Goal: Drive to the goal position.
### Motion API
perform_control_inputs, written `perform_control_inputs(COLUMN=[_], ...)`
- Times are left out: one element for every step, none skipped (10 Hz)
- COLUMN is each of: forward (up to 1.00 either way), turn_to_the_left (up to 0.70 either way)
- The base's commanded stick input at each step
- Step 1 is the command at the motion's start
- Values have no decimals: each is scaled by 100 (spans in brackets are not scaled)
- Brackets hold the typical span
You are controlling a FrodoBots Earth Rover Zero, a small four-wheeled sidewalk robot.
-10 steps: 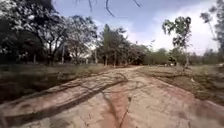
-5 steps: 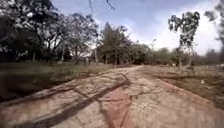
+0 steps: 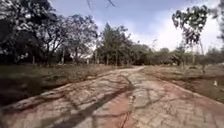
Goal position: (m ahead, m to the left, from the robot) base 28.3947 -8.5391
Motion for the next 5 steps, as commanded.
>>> perform_control_inputs(forward=[85,85,85,85,85], turn_to_the_left=[0,0,0,0,0])
